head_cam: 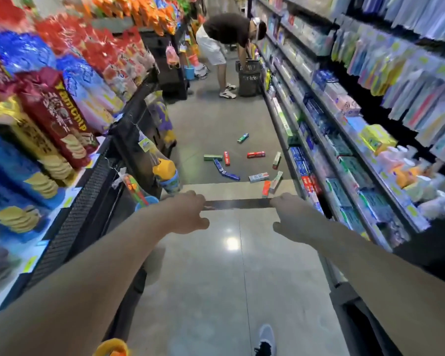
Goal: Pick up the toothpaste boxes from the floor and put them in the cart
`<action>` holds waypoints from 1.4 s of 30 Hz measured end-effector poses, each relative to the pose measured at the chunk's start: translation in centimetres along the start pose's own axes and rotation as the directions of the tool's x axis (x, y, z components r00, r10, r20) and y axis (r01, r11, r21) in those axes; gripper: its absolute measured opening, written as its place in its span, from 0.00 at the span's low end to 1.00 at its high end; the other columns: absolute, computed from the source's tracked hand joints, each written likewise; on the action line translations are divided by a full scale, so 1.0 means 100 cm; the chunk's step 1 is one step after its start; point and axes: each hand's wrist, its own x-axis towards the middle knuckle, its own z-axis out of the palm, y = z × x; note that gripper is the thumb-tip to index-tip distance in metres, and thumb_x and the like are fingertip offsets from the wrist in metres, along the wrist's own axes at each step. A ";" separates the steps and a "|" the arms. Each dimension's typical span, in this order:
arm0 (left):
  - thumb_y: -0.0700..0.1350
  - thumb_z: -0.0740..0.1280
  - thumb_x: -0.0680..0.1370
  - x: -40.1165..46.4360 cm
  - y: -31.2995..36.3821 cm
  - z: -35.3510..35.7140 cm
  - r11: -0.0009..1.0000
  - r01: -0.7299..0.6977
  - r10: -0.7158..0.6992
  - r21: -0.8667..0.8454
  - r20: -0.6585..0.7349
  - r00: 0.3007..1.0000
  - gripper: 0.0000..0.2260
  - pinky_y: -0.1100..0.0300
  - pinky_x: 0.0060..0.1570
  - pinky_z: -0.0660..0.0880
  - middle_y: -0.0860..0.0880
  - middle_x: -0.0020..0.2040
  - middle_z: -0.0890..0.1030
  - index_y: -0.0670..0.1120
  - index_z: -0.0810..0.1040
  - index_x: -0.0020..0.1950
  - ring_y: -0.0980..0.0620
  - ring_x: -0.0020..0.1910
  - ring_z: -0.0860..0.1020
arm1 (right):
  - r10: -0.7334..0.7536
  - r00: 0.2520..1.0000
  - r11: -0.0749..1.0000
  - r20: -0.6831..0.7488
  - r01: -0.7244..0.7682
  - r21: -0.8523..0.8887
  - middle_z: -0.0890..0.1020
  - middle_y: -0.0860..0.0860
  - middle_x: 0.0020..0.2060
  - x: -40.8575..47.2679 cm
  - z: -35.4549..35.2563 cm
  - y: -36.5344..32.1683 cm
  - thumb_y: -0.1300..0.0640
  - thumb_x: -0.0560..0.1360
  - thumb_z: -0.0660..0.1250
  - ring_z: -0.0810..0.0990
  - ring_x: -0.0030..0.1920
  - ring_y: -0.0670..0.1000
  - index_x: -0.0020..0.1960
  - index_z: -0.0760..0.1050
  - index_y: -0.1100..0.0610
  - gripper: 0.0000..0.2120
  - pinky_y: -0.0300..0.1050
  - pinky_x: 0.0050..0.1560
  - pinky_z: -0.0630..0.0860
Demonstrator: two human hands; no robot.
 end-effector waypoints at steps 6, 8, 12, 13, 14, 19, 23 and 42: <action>0.55 0.64 0.76 0.096 -0.015 -0.053 0.994 0.085 -0.084 -0.071 0.015 0.996 0.21 0.49 0.58 0.73 0.45 0.62 0.73 0.47 0.71 0.66 0.45 0.59 0.74 | -0.049 0.999 0.997 -0.013 0.048 -0.067 0.74 0.55 0.57 0.105 -0.038 0.047 0.54 0.75 0.62 0.73 0.59 0.57 0.62 0.70 0.55 0.16 0.51 0.54 0.72; 0.54 0.65 0.77 0.126 -0.022 -0.065 0.989 0.100 -0.101 -0.110 -0.003 0.995 0.22 0.49 0.60 0.72 0.44 0.63 0.72 0.45 0.70 0.67 0.44 0.61 0.73 | -0.036 0.999 0.997 -0.014 0.035 -0.066 0.74 0.55 0.59 0.142 -0.043 0.058 0.55 0.74 0.61 0.73 0.60 0.58 0.63 0.70 0.55 0.17 0.52 0.56 0.72; 0.54 0.65 0.77 0.187 -0.042 -0.083 0.987 0.088 -0.089 -0.134 -0.002 0.996 0.23 0.51 0.60 0.71 0.44 0.66 0.71 0.43 0.69 0.68 0.44 0.63 0.71 | -0.034 0.999 0.997 0.030 0.035 -0.063 0.73 0.56 0.60 0.217 -0.050 0.067 0.56 0.74 0.62 0.74 0.59 0.59 0.63 0.70 0.55 0.17 0.51 0.55 0.72; 0.55 0.65 0.78 0.204 -0.050 -0.087 0.987 0.090 -0.090 -0.133 0.001 0.996 0.24 0.51 0.61 0.70 0.44 0.66 0.70 0.43 0.68 0.69 0.44 0.64 0.70 | -0.040 0.999 0.997 0.037 0.042 -0.058 0.74 0.56 0.60 0.237 -0.050 0.068 0.55 0.74 0.63 0.74 0.59 0.59 0.62 0.70 0.55 0.17 0.51 0.56 0.72; 0.55 0.64 0.78 0.221 -0.059 -0.090 0.986 0.092 -0.092 -0.136 0.008 0.996 0.25 0.51 0.61 0.70 0.44 0.66 0.70 0.44 0.67 0.70 0.44 0.64 0.70 | -0.044 0.998 0.998 0.040 0.046 -0.050 0.74 0.56 0.60 0.257 -0.052 0.068 0.54 0.74 0.64 0.74 0.59 0.59 0.62 0.70 0.55 0.17 0.51 0.56 0.72; 0.54 0.62 0.79 0.314 -0.109 -0.111 0.992 0.078 -0.076 -0.100 0.025 0.997 0.22 0.55 0.54 0.70 0.45 0.64 0.71 0.44 0.68 0.68 0.44 0.62 0.71 | -0.029 0.998 0.998 0.061 0.032 -0.051 0.73 0.55 0.59 0.363 -0.065 0.062 0.51 0.73 0.64 0.72 0.60 0.58 0.64 0.69 0.55 0.21 0.51 0.56 0.72; 0.56 0.63 0.78 0.393 -0.162 -0.143 0.993 0.066 -0.058 -0.098 0.079 0.995 0.23 0.50 0.62 0.69 0.44 0.64 0.70 0.43 0.68 0.67 0.44 0.65 0.69 | 0.015 0.997 0.999 0.076 -0.011 -0.047 0.73 0.54 0.59 0.443 -0.092 0.057 0.49 0.73 0.66 0.73 0.60 0.57 0.62 0.69 0.54 0.20 0.50 0.57 0.71; 0.54 0.64 0.77 0.758 -0.261 -0.255 0.994 0.039 -0.017 -0.106 0.203 0.979 0.26 0.52 0.63 0.69 0.44 0.68 0.70 0.45 0.64 0.72 0.43 0.67 0.70 | 0.087 0.972 0.994 0.219 -0.099 0.042 0.76 0.56 0.62 0.814 -0.140 0.127 0.51 0.74 0.64 0.74 0.62 0.59 0.67 0.69 0.55 0.23 0.51 0.60 0.74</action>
